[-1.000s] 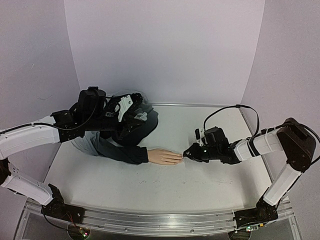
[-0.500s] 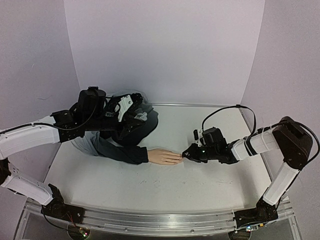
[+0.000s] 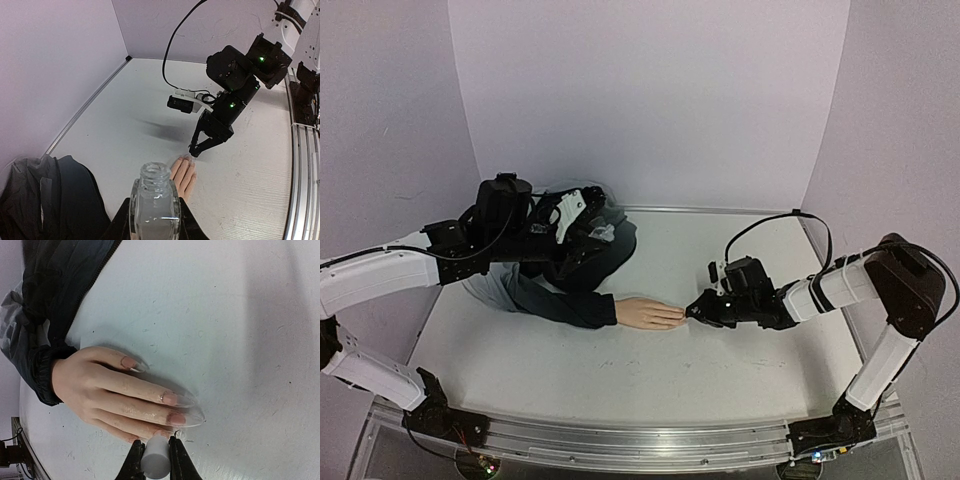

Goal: Paint the nails

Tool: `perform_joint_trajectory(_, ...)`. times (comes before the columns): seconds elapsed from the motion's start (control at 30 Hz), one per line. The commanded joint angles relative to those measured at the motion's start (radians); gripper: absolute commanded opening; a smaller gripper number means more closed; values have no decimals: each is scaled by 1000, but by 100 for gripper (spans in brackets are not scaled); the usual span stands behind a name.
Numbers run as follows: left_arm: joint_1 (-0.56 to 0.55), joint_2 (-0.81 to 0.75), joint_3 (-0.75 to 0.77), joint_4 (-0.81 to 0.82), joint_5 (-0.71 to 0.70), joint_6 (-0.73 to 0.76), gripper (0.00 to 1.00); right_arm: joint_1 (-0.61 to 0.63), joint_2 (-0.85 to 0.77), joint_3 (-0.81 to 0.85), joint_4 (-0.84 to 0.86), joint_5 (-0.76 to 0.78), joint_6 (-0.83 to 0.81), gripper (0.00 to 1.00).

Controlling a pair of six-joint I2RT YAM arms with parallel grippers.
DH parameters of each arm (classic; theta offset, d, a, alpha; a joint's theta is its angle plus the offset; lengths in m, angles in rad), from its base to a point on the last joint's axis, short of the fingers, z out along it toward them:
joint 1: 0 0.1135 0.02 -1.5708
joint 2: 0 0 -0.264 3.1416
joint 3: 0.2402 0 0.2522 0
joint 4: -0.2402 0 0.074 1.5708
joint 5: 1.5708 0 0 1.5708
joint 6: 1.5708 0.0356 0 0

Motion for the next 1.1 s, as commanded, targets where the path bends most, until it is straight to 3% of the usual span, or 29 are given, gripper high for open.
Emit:
perform_joint_trajectory(0.0,-1,-9,35,32,20,-10,0,5,-20,-2,6,11,5,0)
perform_joint_trajectory(0.53,-1,-9,36,31,21,-10,0,5,-39,0,-40,66,9,0)
perform_joint_trajectory(0.83,-1,-13,37,31,19,-11,0,7,-130,-44,-46,78,-2,0)
perform_joint_trajectory(1.07,-1,-10,39,30,24,-16,0,31,-52,2,-15,27,-24,0)
